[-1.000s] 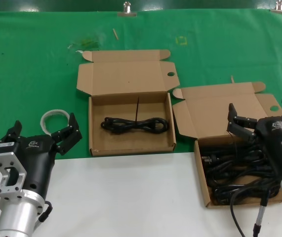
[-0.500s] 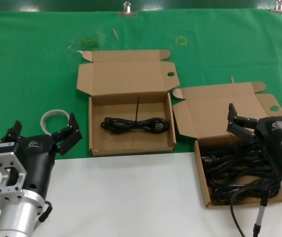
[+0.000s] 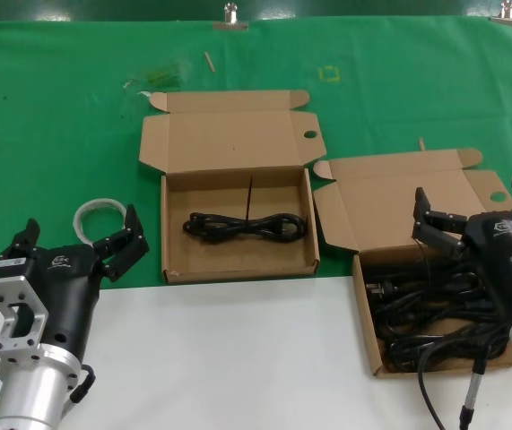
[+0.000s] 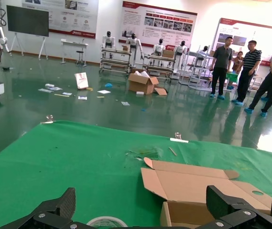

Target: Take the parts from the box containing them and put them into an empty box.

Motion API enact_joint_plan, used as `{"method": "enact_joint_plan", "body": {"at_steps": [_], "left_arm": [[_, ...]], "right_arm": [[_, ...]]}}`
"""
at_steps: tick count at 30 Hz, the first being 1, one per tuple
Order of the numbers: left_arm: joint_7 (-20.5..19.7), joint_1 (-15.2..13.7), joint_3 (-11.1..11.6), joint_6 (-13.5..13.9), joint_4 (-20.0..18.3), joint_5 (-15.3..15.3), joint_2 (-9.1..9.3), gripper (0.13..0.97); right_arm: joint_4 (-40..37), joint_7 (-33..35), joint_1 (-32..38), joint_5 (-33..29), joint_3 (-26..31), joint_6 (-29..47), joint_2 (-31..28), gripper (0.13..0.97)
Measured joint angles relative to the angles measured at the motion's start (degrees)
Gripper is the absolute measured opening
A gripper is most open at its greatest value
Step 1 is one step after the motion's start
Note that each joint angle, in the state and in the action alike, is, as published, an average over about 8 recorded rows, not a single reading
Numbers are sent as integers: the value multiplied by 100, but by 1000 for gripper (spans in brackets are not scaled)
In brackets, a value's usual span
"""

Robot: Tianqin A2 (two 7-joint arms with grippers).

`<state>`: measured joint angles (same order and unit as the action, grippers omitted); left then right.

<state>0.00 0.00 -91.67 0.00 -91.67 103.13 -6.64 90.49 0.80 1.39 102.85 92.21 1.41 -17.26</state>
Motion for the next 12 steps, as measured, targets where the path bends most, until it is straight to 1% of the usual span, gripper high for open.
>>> {"method": "enact_joint_plan", "body": {"at_steps": [12], "left_arm": [[0, 0, 0, 0, 0, 0, 0, 966]], "right_arm": [[0, 0, 0, 0, 0, 0, 0, 966]]}}
